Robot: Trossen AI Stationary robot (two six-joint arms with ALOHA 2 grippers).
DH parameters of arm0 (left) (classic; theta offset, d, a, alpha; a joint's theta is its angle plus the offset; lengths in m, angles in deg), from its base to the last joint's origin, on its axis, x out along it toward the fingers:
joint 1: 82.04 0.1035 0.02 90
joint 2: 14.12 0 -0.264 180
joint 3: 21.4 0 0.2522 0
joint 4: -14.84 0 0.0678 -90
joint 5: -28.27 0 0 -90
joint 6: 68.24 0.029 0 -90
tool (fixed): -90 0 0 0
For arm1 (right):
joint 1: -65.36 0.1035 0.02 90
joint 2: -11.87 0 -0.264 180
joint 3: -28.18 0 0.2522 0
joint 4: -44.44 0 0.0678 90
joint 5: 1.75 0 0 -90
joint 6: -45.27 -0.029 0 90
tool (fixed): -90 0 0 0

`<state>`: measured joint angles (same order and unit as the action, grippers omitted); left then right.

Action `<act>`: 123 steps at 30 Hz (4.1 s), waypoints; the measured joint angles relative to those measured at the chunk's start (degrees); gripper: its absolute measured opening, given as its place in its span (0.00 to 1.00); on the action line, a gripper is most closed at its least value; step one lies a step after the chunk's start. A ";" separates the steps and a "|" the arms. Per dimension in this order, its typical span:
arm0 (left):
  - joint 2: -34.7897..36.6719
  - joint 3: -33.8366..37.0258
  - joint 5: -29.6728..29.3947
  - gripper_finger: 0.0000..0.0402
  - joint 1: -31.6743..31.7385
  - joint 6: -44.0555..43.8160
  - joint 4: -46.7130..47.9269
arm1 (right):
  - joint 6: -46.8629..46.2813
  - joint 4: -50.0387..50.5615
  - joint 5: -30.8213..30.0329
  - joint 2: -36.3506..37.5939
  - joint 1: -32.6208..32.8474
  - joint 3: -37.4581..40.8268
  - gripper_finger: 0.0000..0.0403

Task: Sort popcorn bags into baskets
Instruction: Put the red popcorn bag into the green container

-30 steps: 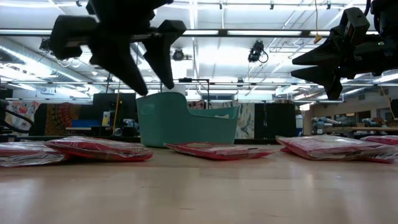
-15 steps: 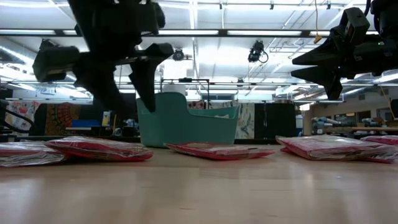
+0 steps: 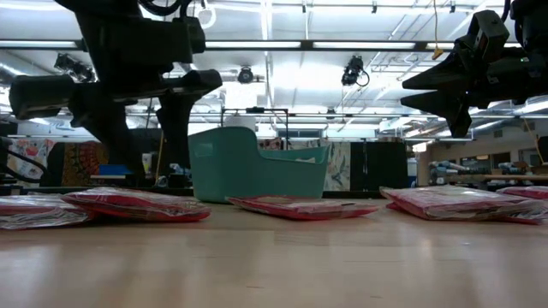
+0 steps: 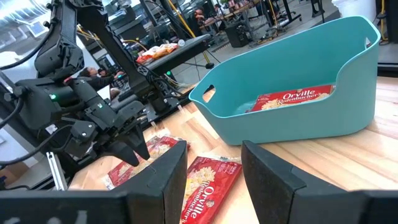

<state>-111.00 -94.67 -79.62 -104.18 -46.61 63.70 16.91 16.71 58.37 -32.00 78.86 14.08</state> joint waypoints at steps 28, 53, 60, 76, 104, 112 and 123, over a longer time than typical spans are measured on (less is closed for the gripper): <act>-14.58 -0.17 -9.62 0.53 7.13 18.73 -31.96 | 0.00 -0.04 0.01 0.03 0.00 0.00 0.39; -13.19 -4.90 -7.71 0.01 5.56 8.72 -19.57 | 0.00 -0.37 0.00 -0.10 -0.01 -0.02 0.39; -8.15 -9.42 -10.25 0.00 5.62 6.07 -16.68 | 0.00 -0.49 -0.01 -0.49 0.00 -0.02 0.39; 10.80 -9.94 -7.40 0.01 13.17 -7.80 -16.26 | 0.00 -0.49 0.01 -0.67 0.00 -0.02 0.39; 3.99 -10.03 -0.28 0.30 39.90 -12.91 -16.19 | 0.00 -0.42 0.01 -0.75 0.00 -0.02 0.39; 4.77 -10.04 33.42 0.36 29.72 -7.02 -4.15 | 0.00 -0.41 0.01 -0.75 -0.02 -0.02 0.39; 4.42 -4.20 21.70 0.35 7.53 -8.77 11.23 | 0.00 -0.40 0.01 -0.75 -0.01 -0.02 0.39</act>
<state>-106.59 -98.87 -57.92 -96.64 -55.37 74.93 16.91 16.30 58.38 -32.75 78.85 14.06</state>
